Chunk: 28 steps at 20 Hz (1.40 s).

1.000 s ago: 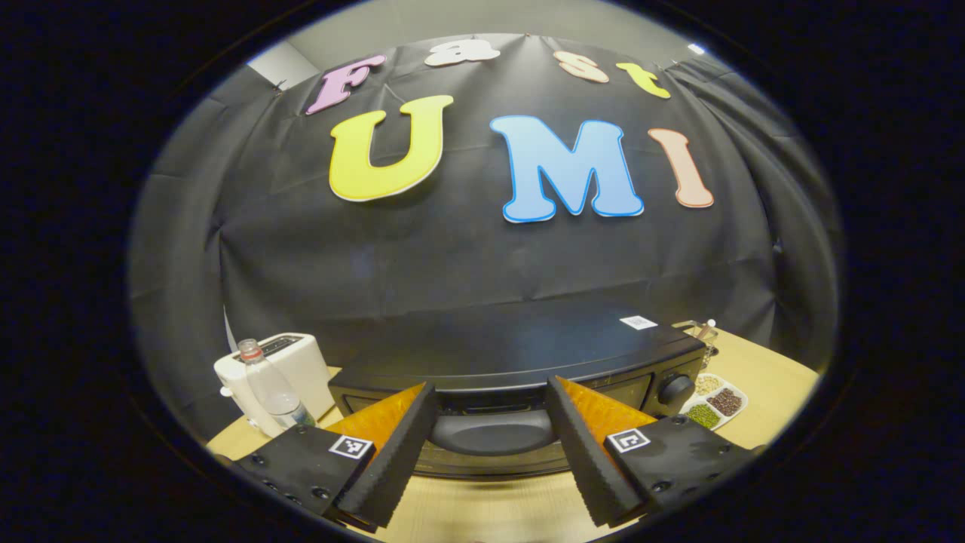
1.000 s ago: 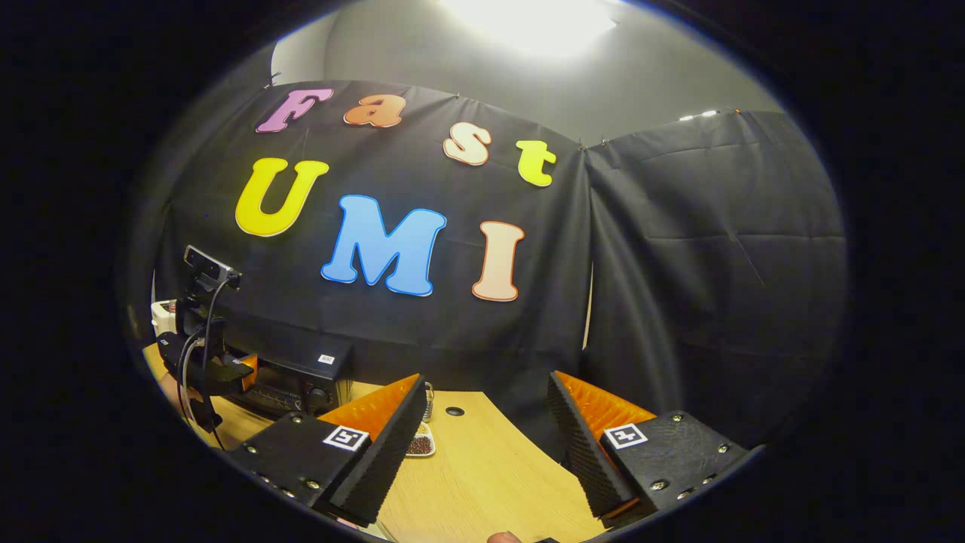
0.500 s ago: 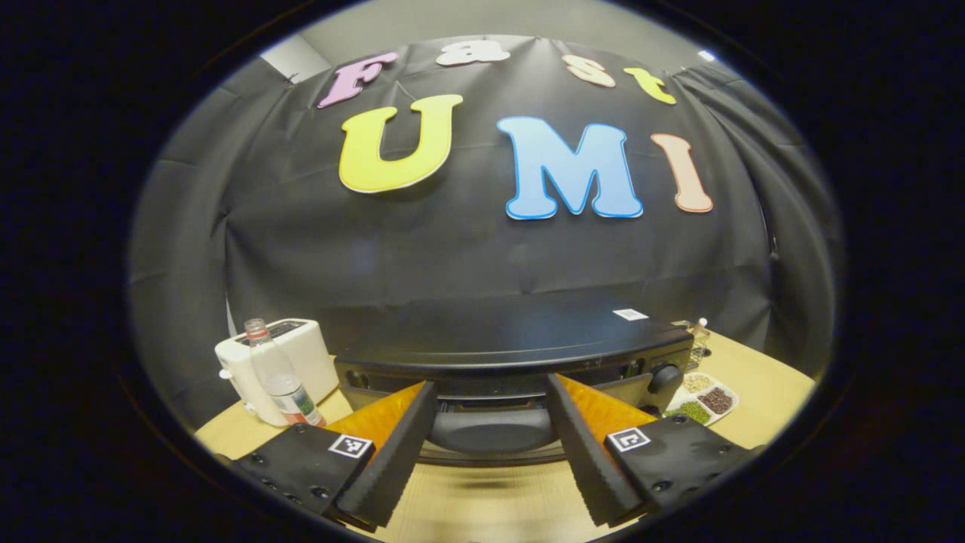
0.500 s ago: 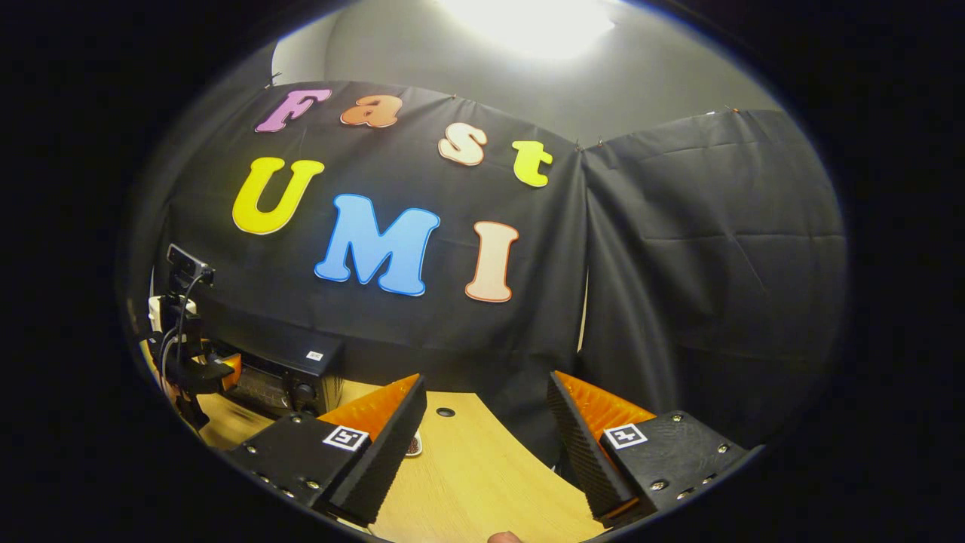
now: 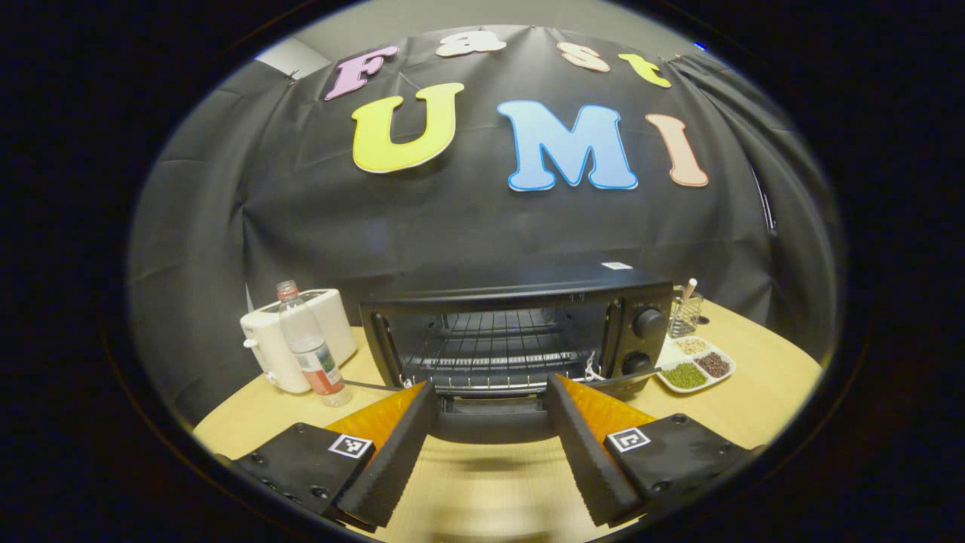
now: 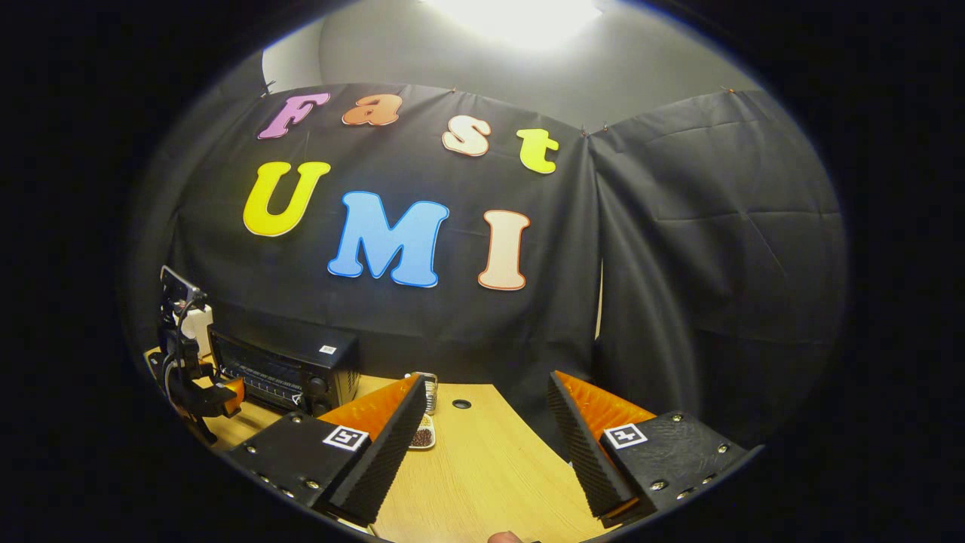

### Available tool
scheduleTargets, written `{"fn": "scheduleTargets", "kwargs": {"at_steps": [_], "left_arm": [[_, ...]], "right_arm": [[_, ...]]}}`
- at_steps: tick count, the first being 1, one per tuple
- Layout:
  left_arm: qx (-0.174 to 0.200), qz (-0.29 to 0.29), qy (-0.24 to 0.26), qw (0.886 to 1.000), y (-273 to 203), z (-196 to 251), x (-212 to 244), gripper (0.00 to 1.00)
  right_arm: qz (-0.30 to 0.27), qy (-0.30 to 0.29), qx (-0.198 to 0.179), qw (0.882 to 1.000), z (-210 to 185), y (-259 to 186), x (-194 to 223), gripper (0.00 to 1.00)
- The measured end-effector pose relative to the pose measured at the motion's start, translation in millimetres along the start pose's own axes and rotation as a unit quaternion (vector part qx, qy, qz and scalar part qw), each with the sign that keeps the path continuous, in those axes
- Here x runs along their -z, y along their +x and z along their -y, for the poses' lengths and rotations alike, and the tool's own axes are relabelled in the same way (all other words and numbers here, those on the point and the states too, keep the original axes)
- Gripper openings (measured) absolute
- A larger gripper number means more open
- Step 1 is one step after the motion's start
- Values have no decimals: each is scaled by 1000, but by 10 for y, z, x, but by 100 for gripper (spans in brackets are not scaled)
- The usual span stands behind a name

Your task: Open the electric oven with the left hand, put the food in, and close the electric oven.

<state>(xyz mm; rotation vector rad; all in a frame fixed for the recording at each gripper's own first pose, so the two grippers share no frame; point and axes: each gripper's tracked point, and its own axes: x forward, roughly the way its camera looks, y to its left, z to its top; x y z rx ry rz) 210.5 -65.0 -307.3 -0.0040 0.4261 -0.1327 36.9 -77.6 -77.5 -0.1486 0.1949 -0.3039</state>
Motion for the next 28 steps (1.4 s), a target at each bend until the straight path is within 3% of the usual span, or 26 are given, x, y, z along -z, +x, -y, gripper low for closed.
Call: {"fn": "scheduleTargets", "kwargs": {"at_steps": [10,13,16,19,22,23,25,27,28], "left_arm": [[-8,-87,26,996,-294,119,874,98],[-4,-81,13,997,-481,154,816,100],[-5,-51,8,999,-729,87,483,98],[-9,-4,12,1000,-1020,-59,28,98],[-18,38,15,999,-1267,-224,-413,91],[-22,52,15,998,-1349,-276,-523,100],[-29,73,13,997,-1520,-372,-733,91],[-37,88,8,995,-1675,-458,-903,100],[-41,96,5,994,-1750,-509,-984,91]], "right_arm": [[-60,30,-45,997,-68,-50,372,98],[-84,47,-90,991,-244,-75,462,98],[-124,54,-139,981,-469,-86,666,98],[-195,59,-205,957,-785,-216,1053,98],[-274,52,-267,922,-1040,-403,1470,98],[-294,48,-286,911,-1119,-477,1579,99],[-331,42,-325,885,-1253,-597,1778,99],[-370,38,-351,859,-1311,-696,1964,96],[-389,38,-361,846,-1345,-716,2052,99]]}}
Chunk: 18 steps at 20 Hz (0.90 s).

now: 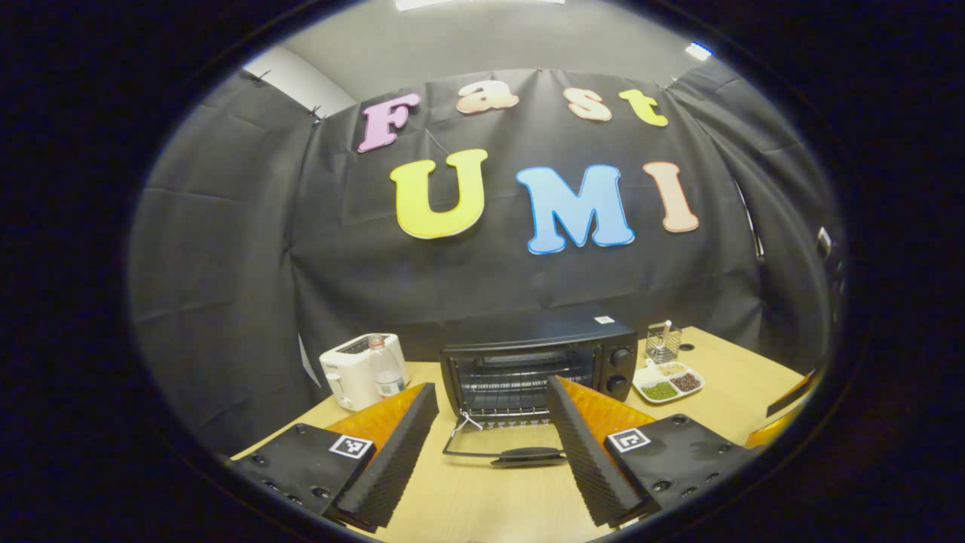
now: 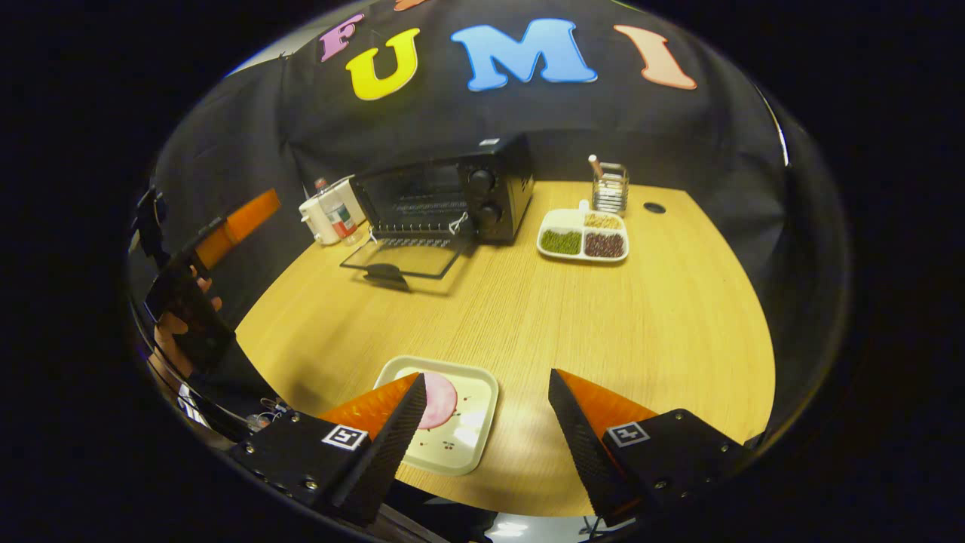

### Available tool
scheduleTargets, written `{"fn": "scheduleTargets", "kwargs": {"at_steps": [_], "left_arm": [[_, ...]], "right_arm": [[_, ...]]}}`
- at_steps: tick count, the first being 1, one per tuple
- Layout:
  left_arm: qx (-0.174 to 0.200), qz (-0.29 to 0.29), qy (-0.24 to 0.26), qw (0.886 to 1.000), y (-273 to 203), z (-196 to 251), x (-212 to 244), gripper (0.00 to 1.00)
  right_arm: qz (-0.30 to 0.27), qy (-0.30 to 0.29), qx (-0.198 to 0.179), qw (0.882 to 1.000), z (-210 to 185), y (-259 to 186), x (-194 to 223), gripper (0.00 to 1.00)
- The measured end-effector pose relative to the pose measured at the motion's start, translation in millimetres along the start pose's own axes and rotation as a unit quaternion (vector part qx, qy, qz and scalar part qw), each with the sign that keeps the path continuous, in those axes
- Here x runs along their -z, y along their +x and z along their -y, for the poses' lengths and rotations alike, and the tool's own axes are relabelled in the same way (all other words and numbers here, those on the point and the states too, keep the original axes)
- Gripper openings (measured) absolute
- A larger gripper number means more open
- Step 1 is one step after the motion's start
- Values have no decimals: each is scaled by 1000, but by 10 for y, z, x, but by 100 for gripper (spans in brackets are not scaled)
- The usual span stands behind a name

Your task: Open the electric oven with the left hand, put the food in, and close the electric oven.

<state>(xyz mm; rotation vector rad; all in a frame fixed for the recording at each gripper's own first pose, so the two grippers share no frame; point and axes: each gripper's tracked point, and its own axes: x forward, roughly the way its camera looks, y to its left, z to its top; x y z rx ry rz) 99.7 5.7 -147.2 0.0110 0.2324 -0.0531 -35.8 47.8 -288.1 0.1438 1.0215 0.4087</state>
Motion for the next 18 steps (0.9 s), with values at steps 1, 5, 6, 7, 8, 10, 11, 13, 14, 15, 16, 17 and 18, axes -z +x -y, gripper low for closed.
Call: {"fn": "scheduleTargets", "kwargs": {"at_steps": [1,5,6,7,8,10,11,13,14,15,16,17,18], "left_arm": [[-6,7,0,1000,-48,-58,-70,98],[-25,32,12,999,-224,-261,-312,100],[-29,37,16,999,-261,-303,-344,100],[-34,40,20,998,-288,-337,-373,100],[-37,41,21,998,-312,-366,-380,100],[-46,40,21,998,-347,-411,-359,100],[-50,37,20,998,-363,-434,-321,91],[-59,33,16,998,-388,-486,-287,100],[-62,32,13,998,-397,-504,-274,100],[-64,31,11,997,-385,-521,-263,100],[-67,30,10,997,-376,-545,-257,100],[-68,28,7,997,-363,-550,-233,100],[-69,27,4,997,-349,-551,-219,100]], "right_arm": [[-20,4,-7,1000,-27,74,95,99],[-101,22,-39,994,-48,324,434,91],[-121,28,-45,991,-48,336,495,88],[-140,31,-48,989,-49,394,575,88],[-155,32,-53,986,-48,431,636,88],[-175,31,-57,982,-29,493,712,79],[-178,32,-52,982,-18,511,718,72],[-182,45,-53,981,-22,558,695,47],[-188,52,-55,979,-27,573,689,46],[-195,54,-55,978,-24,574,684,46],[-204,50,-53,976,-21,573,682,46],[-210,39,-50,976,-29,579,692,46],[-217,22,-47,975,-31,578,703,46]]}}
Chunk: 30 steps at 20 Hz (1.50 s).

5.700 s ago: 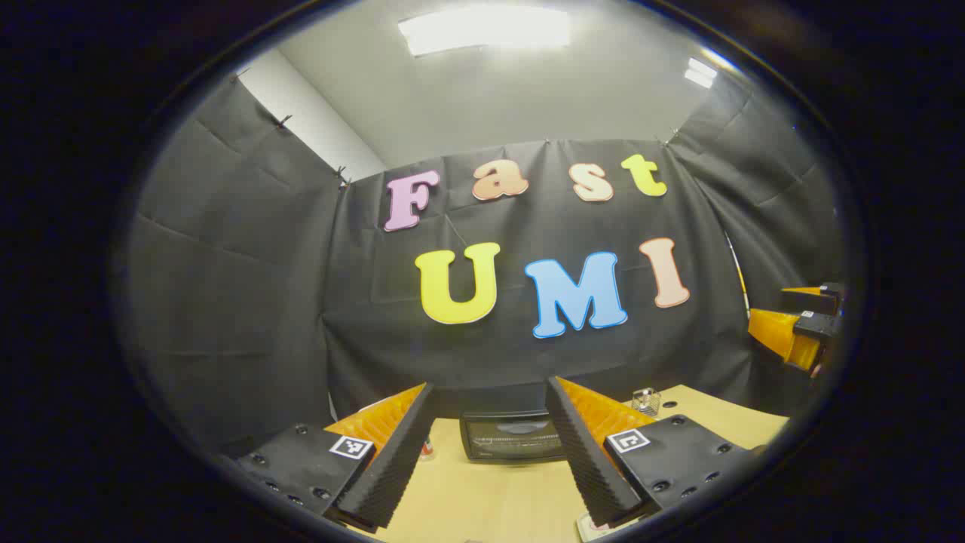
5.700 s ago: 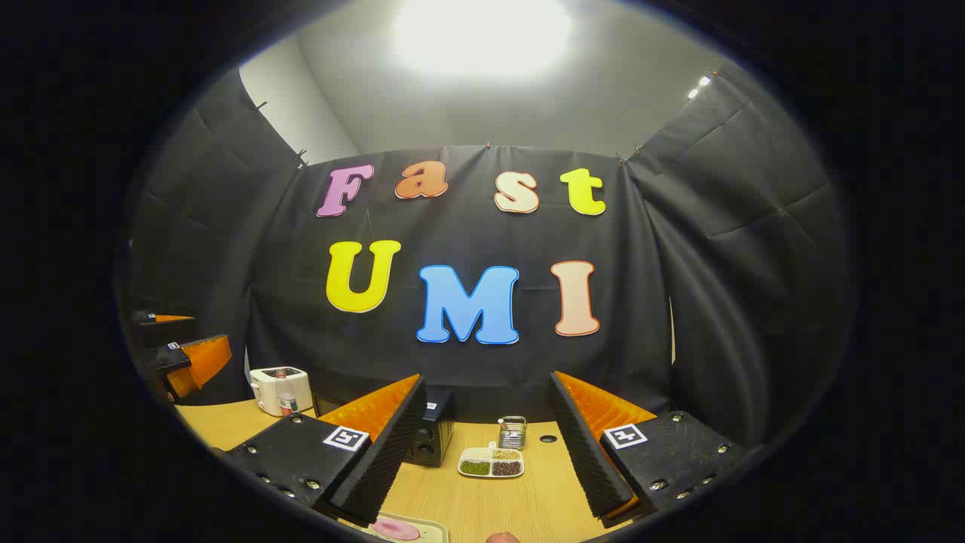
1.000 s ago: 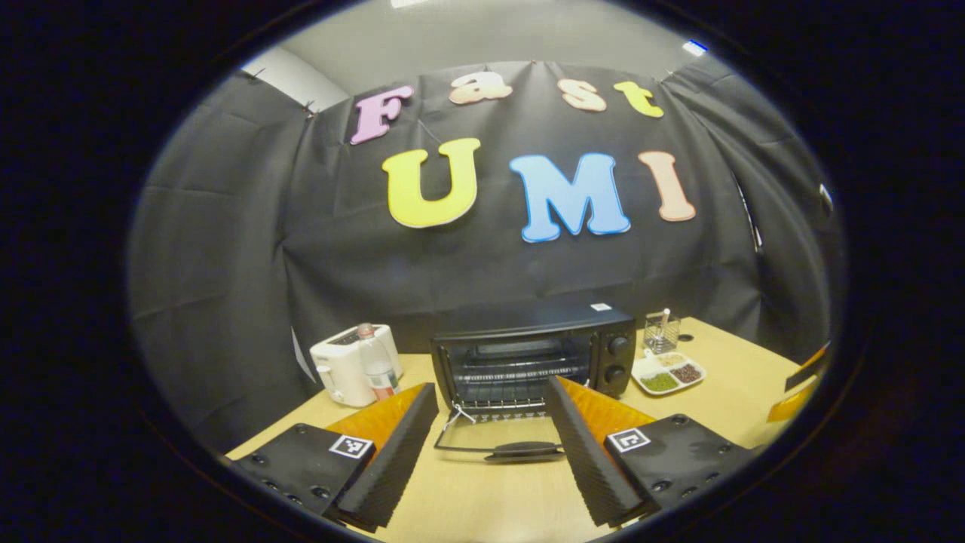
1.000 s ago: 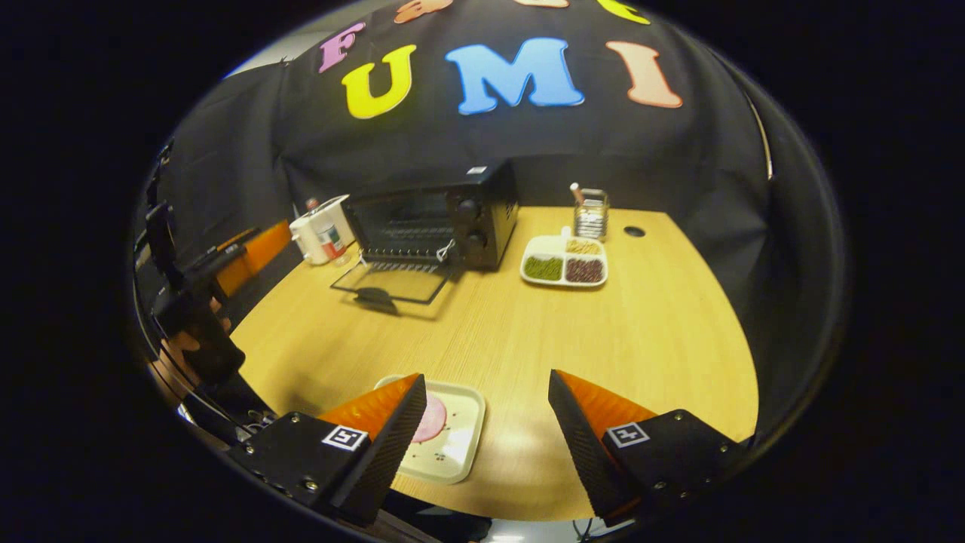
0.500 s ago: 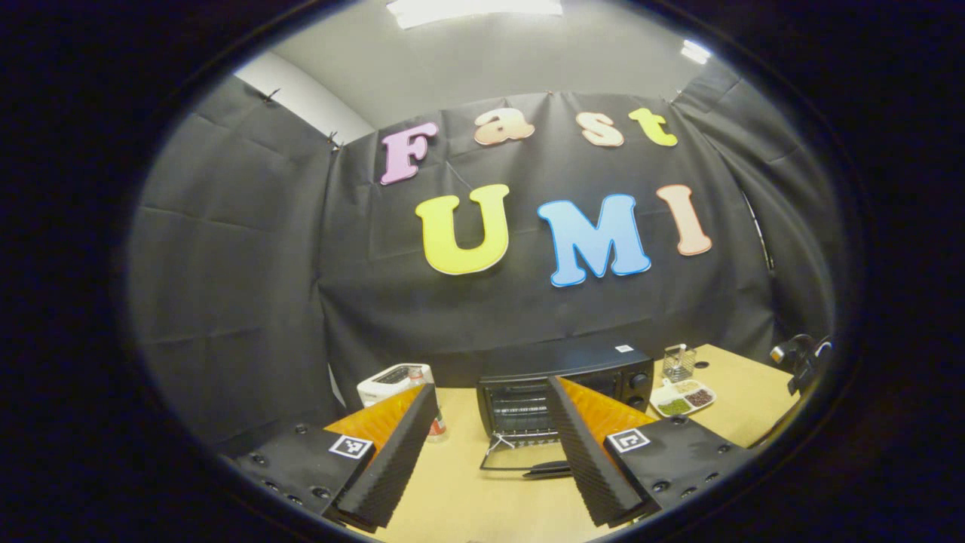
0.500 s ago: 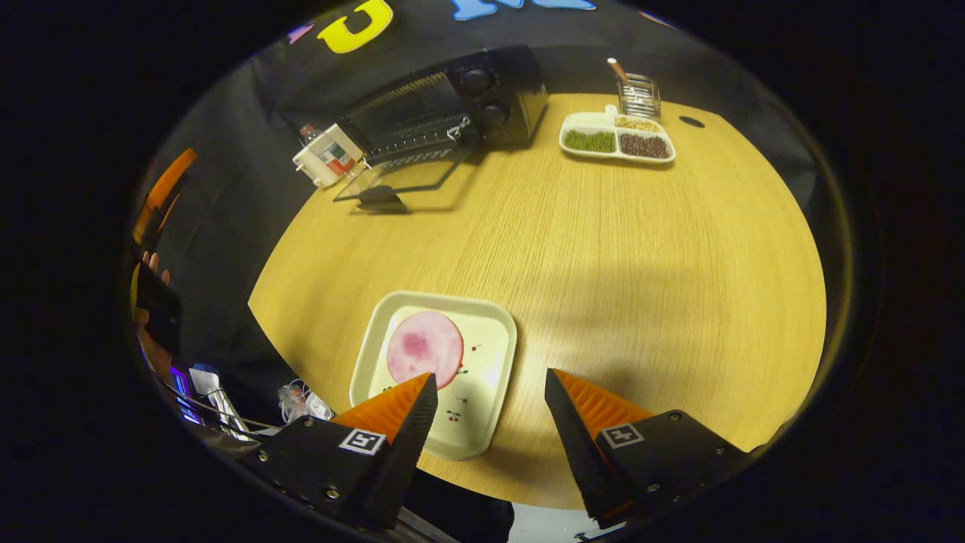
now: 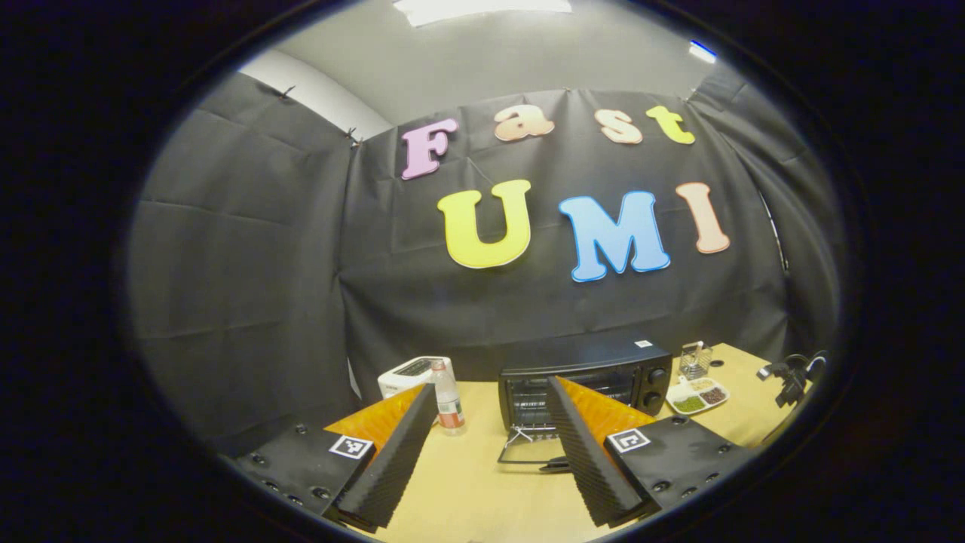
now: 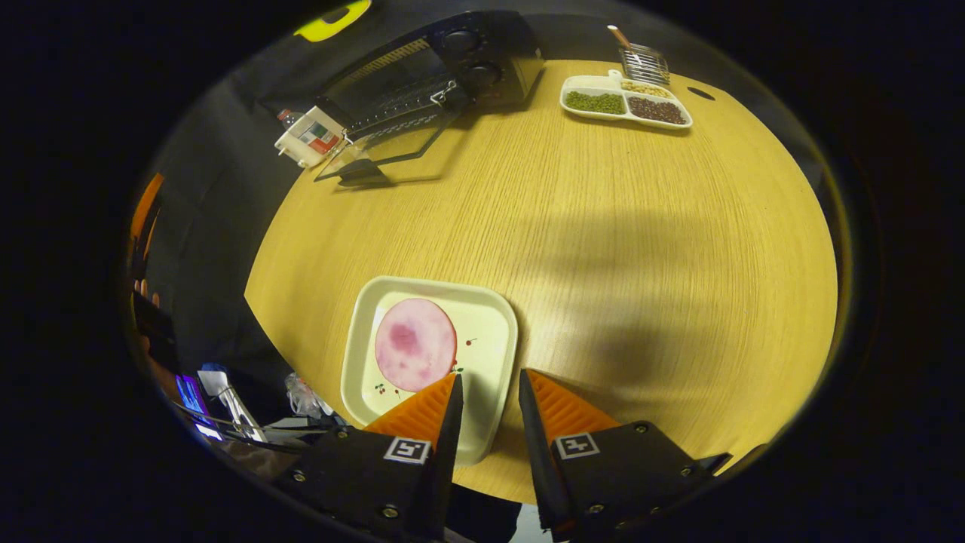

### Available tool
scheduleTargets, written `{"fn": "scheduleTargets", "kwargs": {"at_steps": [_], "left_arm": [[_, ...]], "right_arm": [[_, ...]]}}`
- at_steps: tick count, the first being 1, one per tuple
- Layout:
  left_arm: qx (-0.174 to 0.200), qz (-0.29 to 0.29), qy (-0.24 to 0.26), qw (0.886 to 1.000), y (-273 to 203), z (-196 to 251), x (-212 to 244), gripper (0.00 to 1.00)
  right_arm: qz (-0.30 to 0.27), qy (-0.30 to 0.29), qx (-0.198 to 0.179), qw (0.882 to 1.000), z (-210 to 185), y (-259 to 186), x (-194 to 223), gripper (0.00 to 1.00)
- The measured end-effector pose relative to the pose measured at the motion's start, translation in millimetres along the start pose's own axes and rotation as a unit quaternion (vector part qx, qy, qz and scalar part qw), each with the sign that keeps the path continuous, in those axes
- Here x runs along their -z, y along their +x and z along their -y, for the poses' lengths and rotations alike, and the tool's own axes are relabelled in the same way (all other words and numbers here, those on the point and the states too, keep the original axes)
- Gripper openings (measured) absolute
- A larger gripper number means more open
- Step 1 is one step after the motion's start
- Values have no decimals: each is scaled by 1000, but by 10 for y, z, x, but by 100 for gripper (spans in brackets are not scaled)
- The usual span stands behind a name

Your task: Open the electric oven with the left hand, put the food in, and close the electric oven.

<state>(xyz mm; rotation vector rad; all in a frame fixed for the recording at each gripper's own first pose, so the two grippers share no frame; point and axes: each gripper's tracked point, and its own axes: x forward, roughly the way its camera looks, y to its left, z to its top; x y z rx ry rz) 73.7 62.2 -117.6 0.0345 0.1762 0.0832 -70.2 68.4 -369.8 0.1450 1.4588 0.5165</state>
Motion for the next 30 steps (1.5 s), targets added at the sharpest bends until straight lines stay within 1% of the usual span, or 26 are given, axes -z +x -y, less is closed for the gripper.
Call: {"fn": "scheduleTargets", "kwargs": {"at_steps": [1,2,3,4,5,6,7,8,9,10,11,12,13,17,18,20,22,23,27,30], "left_arm": [[-1,-1,-1,1000,33,3,16,97],[-3,-3,-2,1000,59,2,24,100],[-2,-5,-2,1000,74,9,50,100],[-3,-6,-3,1000,83,9,58,97],[-4,-5,-4,1000,101,-2,57,97],[-2,-6,-8,1000,114,9,62,97],[0,-6,-10,1000,129,16,78,97],[-1,-6,-10,1000,142,1,76,97],[-2,-5,-10,1000,145,-29,67,97],[-1,-3,-12,1000,142,-55,55,97],[-2,-2,-14,1000,154,-75,60,97],[-5,-1,-16,1000,163,-113,60,100],[-7,-3,-19,1000,175,-148,69,97],[-11,-15,-37,999,220,-222,152,97],[-11,-17,-40,999,226,-241,167,90],[-11,-18,-43,999,243,-270,170,91],[-12,-17,-43,999,267,-296,170,100],[-11,-17,-44,999,271,-301,170,97],[-12,-15,-41,999,295,-369,180,97],[-17,-12,-36,999,310,-481,160,97]], "right_arm": [[-8,-23,32,999,109,-30,-13,46],[4,-6,38,999,120,-8,-39,27],[-4,-17,50,999,155,82,-19,7],[-1,-25,54,998,143,87,-24,6],[-8,-18,50,999,113,21,3,6],[-10,10,51,999,54,18,45,8],[-16,18,40,999,87,-11,22,1],[-21,29,31,999,117,20,21,1],[-24,42,15,999,71,44,25,1],[-26,68,-10,997,20,49,43,1],[-25,103,-38,994,-45,38,54,1],[-25,134,-65,989,-126,18,66,1],[-22,155,-79,984,-170,21,96,1],[-13,189,-118,975,-322,1,131,1],[-10,193,-124,973,-349,-15,109,1],[-3,203,-135,970,-432,-52,37,1],[8,208,-153,966,-542,-104,-68,1],[15,210,-159,964,-582,-126,-136,1],[37,227,-185,956,-764,-219,-418,1],[72,247,-197,946,-861,-293,-722,1]]}}
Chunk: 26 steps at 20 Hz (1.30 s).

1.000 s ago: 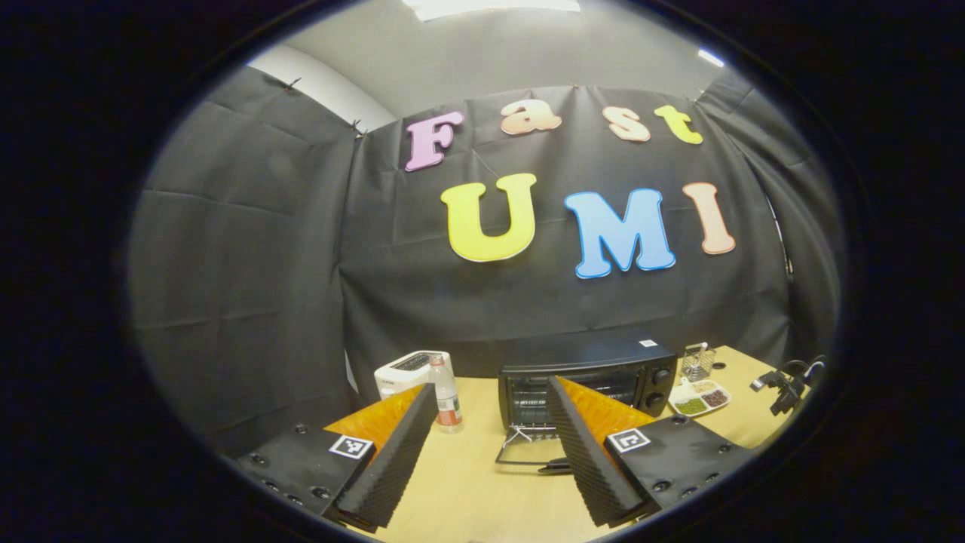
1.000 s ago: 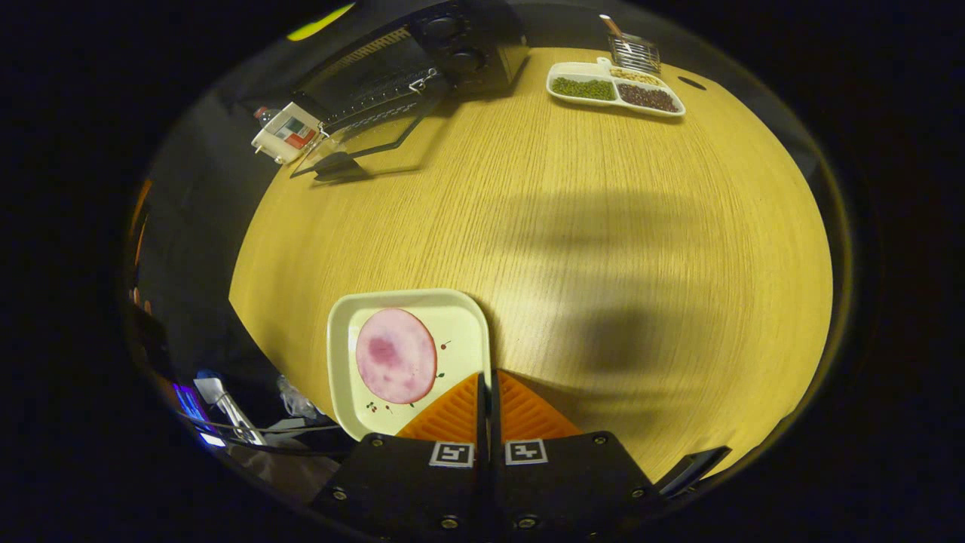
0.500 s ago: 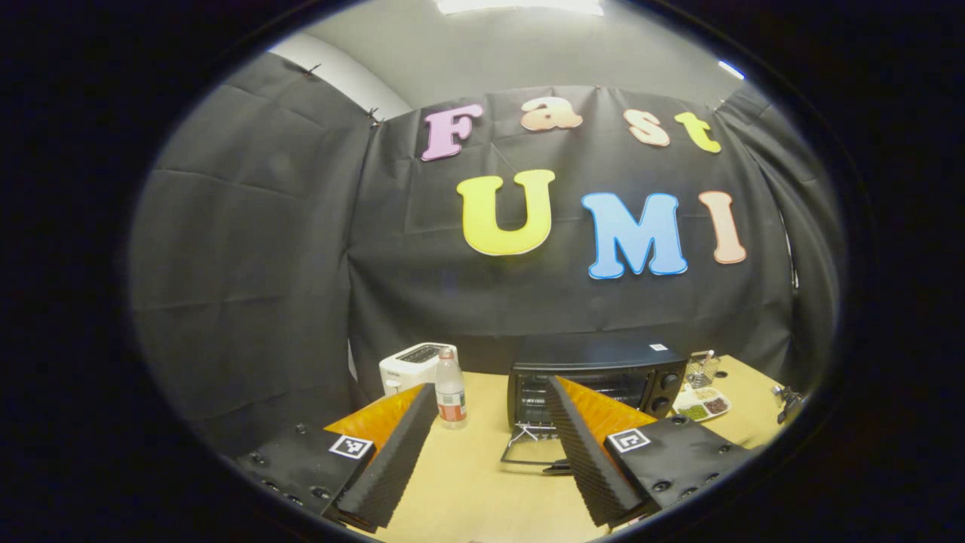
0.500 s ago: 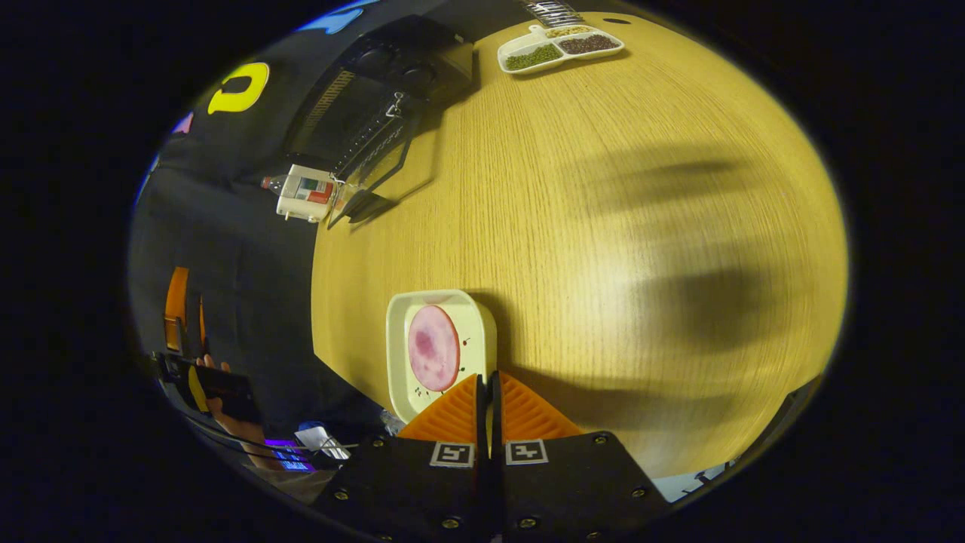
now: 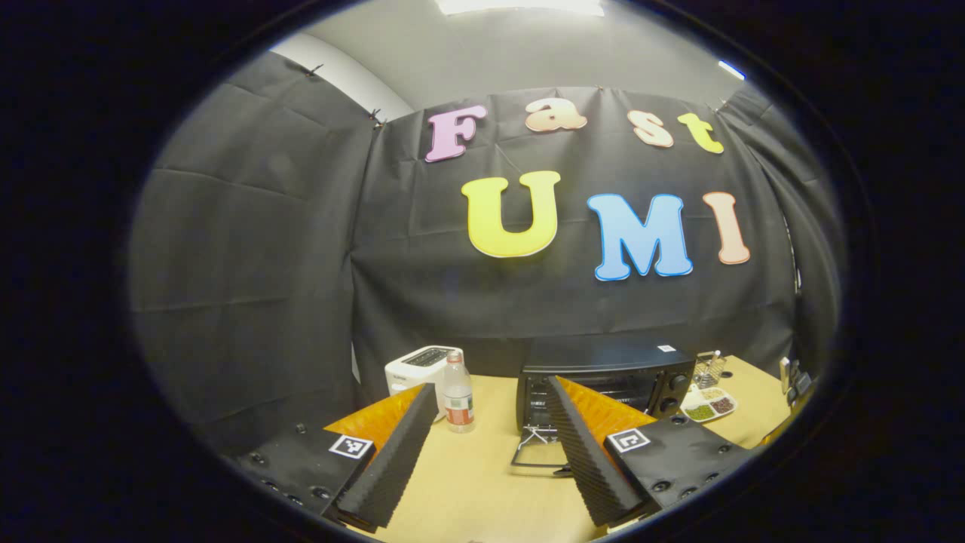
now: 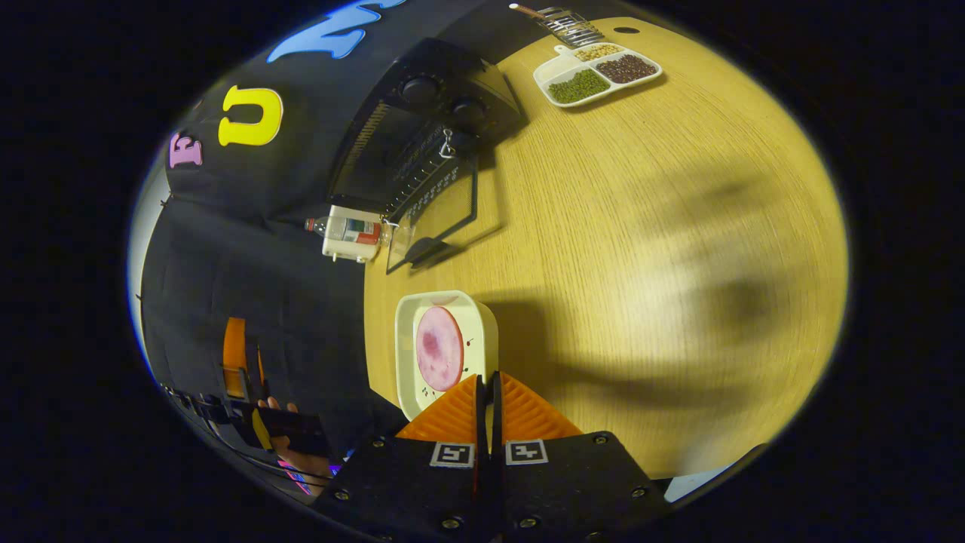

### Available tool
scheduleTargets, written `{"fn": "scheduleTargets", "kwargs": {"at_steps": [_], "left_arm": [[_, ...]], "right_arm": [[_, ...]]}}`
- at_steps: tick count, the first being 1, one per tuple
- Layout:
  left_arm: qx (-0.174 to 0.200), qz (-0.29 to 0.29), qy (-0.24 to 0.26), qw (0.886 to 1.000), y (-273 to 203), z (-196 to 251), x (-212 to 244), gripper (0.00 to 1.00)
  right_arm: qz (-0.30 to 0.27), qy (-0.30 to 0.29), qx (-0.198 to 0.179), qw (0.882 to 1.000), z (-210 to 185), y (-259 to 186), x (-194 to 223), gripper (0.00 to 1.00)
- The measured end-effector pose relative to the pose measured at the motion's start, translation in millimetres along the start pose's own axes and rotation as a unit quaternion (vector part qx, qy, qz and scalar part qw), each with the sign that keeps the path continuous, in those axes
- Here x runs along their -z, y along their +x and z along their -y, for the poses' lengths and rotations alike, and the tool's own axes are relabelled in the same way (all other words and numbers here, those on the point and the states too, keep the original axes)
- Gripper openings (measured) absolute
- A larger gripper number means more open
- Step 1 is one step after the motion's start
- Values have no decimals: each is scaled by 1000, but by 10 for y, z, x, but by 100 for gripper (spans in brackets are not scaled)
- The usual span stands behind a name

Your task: Open the electric oven with the left hand, put the food in, and close the electric oven.

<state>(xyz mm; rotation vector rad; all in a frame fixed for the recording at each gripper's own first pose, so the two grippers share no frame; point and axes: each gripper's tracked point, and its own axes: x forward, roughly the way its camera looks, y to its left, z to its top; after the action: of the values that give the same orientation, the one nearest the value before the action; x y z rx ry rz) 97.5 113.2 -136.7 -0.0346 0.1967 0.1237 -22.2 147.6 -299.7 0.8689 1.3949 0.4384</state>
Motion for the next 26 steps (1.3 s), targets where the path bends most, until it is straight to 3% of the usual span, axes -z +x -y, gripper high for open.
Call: {"fn": "scheduleTargets", "kwargs": {"at_steps": [6,14,19,26], "left_arm": [[-11,-1,-5,1000,59,-250,62,97],[-28,-6,-7,1000,157,-675,176,100],[-37,-11,-7,999,224,-908,244,97],[-52,-23,-3,998,245,-1178,375,97]], "right_arm": [[67,19,0,998,-299,177,-474,1],[156,104,-8,982,-608,575,-1004,1],[208,168,-28,963,-807,844,-1322,1],[275,253,-50,926,-948,1244,-1730,1]]}}
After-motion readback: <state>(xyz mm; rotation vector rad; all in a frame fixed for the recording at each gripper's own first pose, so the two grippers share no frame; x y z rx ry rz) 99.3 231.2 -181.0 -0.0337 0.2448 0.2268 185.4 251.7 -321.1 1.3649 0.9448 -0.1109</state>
